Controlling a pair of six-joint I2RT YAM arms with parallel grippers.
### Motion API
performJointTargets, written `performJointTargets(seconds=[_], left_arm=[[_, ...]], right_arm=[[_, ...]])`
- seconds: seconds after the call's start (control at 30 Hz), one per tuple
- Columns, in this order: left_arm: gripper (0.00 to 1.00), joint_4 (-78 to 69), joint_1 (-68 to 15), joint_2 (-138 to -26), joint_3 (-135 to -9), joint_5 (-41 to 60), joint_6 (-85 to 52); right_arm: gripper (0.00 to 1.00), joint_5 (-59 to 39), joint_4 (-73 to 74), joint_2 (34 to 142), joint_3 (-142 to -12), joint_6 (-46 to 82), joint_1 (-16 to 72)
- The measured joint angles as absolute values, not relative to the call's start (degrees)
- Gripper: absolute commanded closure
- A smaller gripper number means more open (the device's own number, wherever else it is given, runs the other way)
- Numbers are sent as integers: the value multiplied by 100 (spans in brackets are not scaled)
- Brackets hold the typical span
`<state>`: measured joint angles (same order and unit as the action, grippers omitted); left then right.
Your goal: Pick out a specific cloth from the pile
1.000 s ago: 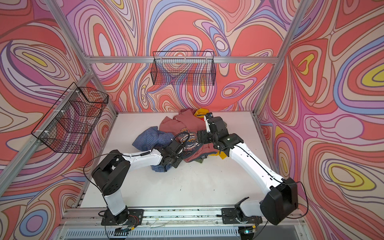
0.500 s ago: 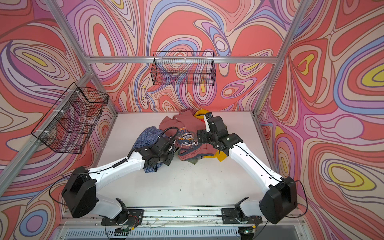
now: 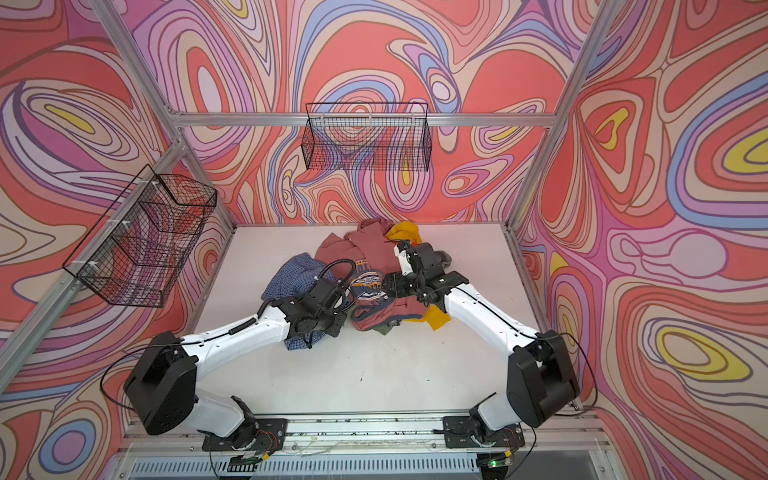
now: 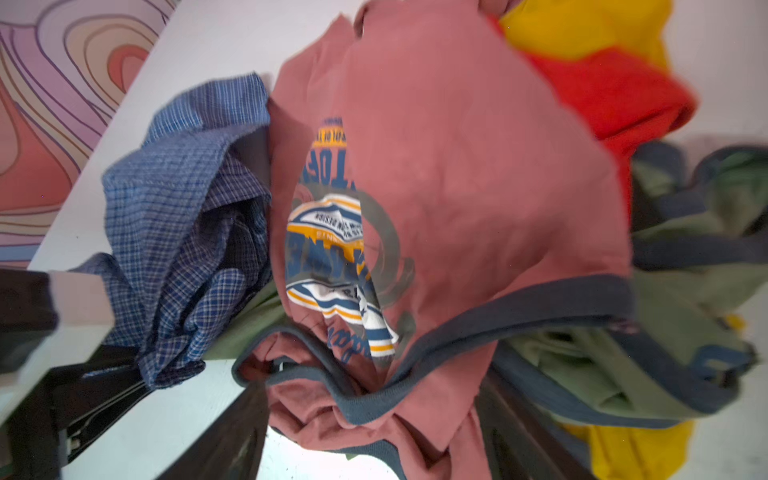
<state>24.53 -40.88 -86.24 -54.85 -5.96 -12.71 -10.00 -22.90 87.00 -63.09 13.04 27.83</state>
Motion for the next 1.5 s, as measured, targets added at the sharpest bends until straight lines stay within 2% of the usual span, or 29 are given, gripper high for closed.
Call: performJointTargets(seconds=[0.17, 0.3, 0.47, 0.6, 0.67, 0.97, 1.03, 1.1, 1.23, 1.33, 1.5], left_arm=[[94, 2233, -4075, -8840, -5345, -484, -1380], [85, 2047, -3986, -8995, -5201, -338, -1542], [84, 1874, -3848, -9013, -5065, -231, -1708], [84, 1715, -3732, -9006, -4930, -95, -1824], [83, 1653, -3677, -8997, -4875, -75, -1879], [63, 1678, -3441, -8816, -4713, -158, -2086], [62, 1693, -3389, -8807, -4696, -167, -2123], [65, 1708, -3363, -8807, -4696, -169, -2128], [89, 1754, -3358, -8849, -4698, -191, -2163], [100, 1765, -3315, -8923, -4705, -231, -2171], [100, 1798, -3061, -8941, -4709, -246, -2165]], right_arm=[[21, -1179, -2137, 9358, -6276, 1420, 3264], [24, -1146, -2045, 9810, -6416, 1535, 3618], [26, -773, -2010, 10451, -6650, 1743, 3765], [33, -436, -2053, 10908, -6875, 1894, 3758], [40, -252, -2139, 11041, -7057, 1992, 3778], [44, 183, -2123, 11153, -7113, 2215, 3625], [44, 272, -2034, 11107, -7013, 2206, 3511], [44, 362, -1940, 11039, -6884, 2198, 3393], [44, 515, -1813, 10884, -6630, 2196, 3175], [44, 552, -1695, 10757, -6427, 2198, 3026], [44, 587, -1645, 10602, -6217, 2202, 2674]])
